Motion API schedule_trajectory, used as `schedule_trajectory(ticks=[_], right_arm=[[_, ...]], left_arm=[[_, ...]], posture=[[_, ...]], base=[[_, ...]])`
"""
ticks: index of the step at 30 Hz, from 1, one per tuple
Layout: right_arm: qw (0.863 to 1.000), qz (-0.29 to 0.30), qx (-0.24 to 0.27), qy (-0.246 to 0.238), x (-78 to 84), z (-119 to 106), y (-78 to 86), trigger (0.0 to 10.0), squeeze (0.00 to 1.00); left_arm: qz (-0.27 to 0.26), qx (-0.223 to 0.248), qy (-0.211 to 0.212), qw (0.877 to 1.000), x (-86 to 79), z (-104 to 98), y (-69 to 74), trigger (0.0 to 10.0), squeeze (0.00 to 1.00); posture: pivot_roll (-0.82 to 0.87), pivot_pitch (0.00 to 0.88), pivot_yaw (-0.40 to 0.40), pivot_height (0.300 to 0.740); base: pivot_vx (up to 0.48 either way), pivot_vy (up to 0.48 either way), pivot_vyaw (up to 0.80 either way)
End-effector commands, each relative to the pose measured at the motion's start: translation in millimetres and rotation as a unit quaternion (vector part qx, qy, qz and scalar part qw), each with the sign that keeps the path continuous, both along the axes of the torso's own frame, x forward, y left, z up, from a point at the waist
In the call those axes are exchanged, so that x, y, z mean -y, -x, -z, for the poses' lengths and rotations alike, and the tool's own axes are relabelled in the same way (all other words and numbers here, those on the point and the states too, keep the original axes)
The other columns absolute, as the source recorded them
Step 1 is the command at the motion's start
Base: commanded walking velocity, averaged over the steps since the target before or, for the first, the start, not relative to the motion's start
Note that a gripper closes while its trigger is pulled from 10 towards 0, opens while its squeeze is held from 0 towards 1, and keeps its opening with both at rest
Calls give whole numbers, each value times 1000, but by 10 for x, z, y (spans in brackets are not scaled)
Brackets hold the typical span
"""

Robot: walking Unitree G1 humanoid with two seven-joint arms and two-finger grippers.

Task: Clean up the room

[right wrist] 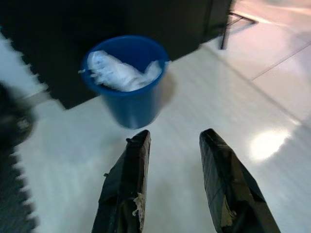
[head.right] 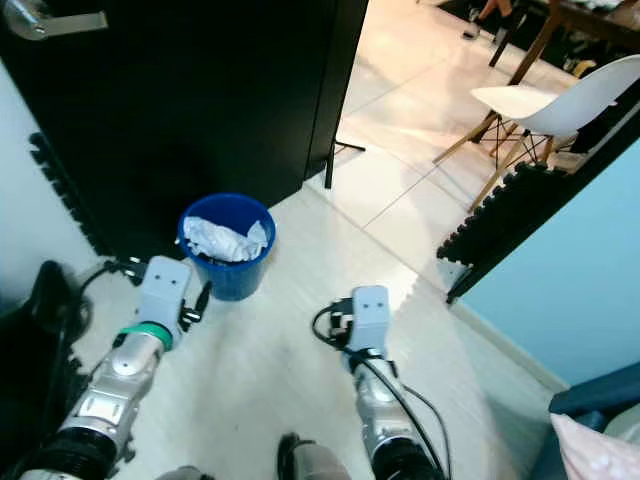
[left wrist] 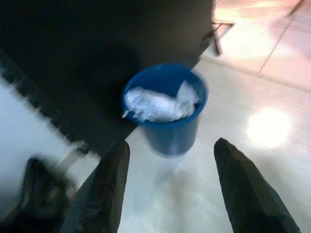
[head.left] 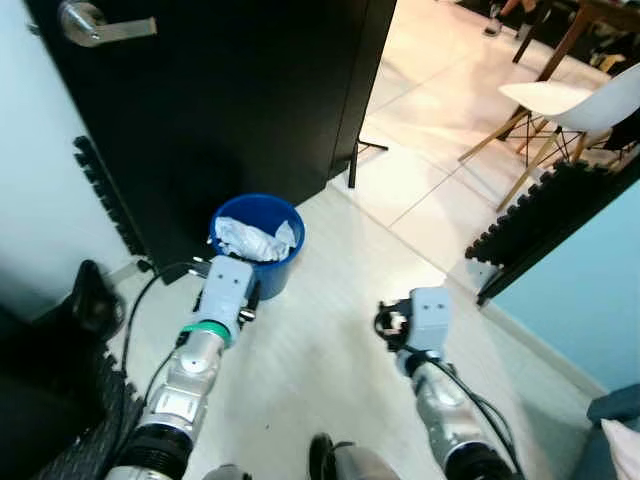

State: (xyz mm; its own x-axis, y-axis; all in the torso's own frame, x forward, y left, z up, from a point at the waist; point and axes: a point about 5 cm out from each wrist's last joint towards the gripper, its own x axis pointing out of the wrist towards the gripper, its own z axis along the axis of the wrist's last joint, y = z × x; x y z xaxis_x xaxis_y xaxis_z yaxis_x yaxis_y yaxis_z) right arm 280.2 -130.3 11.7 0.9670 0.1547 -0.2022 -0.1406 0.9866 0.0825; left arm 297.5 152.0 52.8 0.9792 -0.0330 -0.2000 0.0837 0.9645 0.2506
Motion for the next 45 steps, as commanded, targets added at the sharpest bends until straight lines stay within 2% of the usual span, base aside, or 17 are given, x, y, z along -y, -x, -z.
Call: schedule_trajectory(ticks=[1,19,24,38,45], right_arm=[[1000,12,-15,8,106,66,49,10000,0],[1000,13,-22,2,101,81,49,10000,0],[1000,5,-29,1,88,102,57,10000,0],[999,-1,-32,0,74,113,62,10000,0],[1000,-3,-29,-1,66,103,56,10000,0]], left_arm=[[7,-17,3,1000,64,76,44,10000,0],[15,-35,0,999,91,108,36,10000,0],[30,-57,-9,998,115,159,38,10000,0],[51,-35,10,998,184,63,5,10000,0],[37,-20,10,999,162,19,-16,10000,0]], posture=[[-19,0,-11,740],[-19,0,-8,740],[-21,0,-6,740],[-20,0,-3,740],[-20,0,-2,740]], base=[[0,0,-675],[0,0,-781],[0,0,-781],[0,0,-781],[0,0,-781]])
